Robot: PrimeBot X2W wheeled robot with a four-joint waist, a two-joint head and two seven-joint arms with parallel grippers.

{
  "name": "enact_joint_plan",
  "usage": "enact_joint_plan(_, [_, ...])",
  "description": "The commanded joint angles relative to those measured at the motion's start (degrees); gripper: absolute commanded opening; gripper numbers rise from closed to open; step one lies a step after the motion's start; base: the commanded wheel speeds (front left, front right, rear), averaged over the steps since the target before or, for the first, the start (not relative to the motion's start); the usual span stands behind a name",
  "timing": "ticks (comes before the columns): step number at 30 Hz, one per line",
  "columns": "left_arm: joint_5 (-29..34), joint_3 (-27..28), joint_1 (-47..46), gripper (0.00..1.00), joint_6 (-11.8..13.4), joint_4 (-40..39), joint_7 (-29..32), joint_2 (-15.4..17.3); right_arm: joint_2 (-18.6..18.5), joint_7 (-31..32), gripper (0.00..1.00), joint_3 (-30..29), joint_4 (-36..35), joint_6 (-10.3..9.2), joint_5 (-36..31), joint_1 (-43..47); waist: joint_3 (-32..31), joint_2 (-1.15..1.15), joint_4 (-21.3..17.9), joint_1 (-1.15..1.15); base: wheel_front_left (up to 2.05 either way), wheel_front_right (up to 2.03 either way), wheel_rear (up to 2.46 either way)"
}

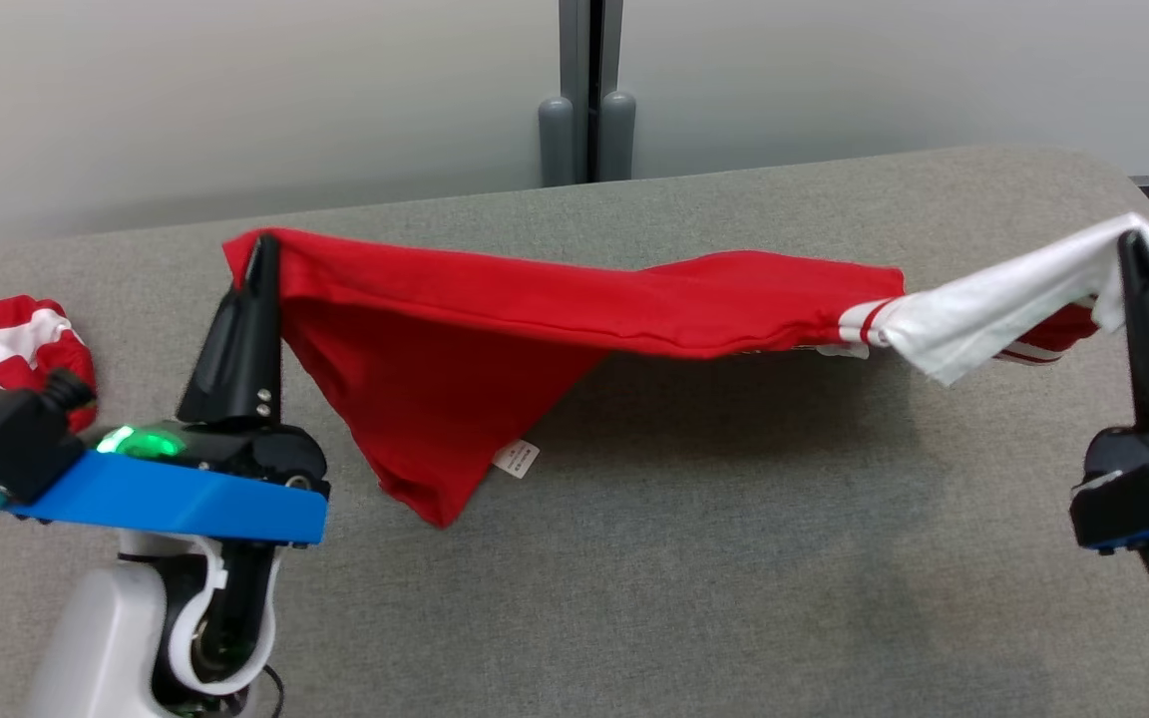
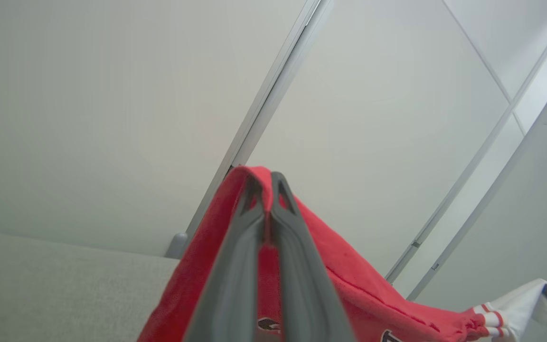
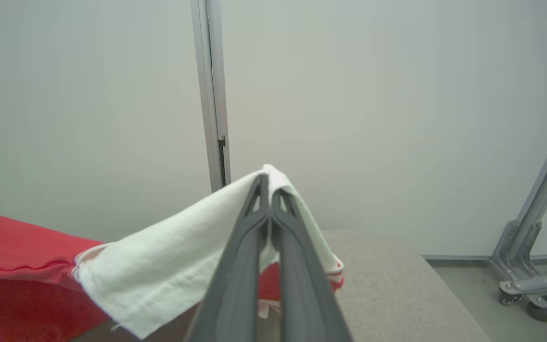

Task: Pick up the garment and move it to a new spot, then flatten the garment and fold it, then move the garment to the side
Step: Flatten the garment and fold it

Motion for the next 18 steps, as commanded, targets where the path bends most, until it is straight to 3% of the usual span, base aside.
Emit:
enact_joint_plan(1, [-0.6, 0.7, -0.1, 0.00, 0.7, -3.1, 1.6, 1.1, -0.3, 1.2, 0.00, 0.3, -3.2, 0.03, -1.7, -1.7, 0.0, 0.00, 0.0, 0.00, 0.00, 0.00, 0.00])
enact_joint_plan(5, [-0.5, 1.5, -3.0, 0.00, 3.1, -11.3, 7.4, 4.3, -4.0, 4.6, 0.00, 0.8, -10.7, 0.02, -5.0, -6.1, 0.6, 0.00, 0.4, 0.00, 0.00, 0.00, 0.00])
enact_joint_plan(8, [-0.1, 2.2, -5.7, 0.00, 4.8, -13.6, 11.5, 6.8, -8.1, 7.0, 0.00, 2.5, -10.9, 0.03, -4.9, -10.4, 1.9, 0.00, 0.4, 0.00, 0.00, 0.00, 0.00])
enact_joint_plan(13, [-0.2, 3.2, -10.2, 0.00, 5.7, -10.7, 15.4, 9.2, -13.6, 7.0, 0.00, 6.0, -4.2, 0.02, -4.6, -18.3, 5.7, 0.00, 0.2, 0.00, 0.00, 0.00, 0.00])
enact_joint_plan(18, [2.4, 3.3, -19.6, 0.00, 5.4, -0.9, 17.2, 11.9, -16.0, 2.3, 0.00, 12.7, 11.9, 0.02, -2.4, -32.5, 13.4, 0.00, -0.4, 0.00, 0.00, 0.00, 0.00])
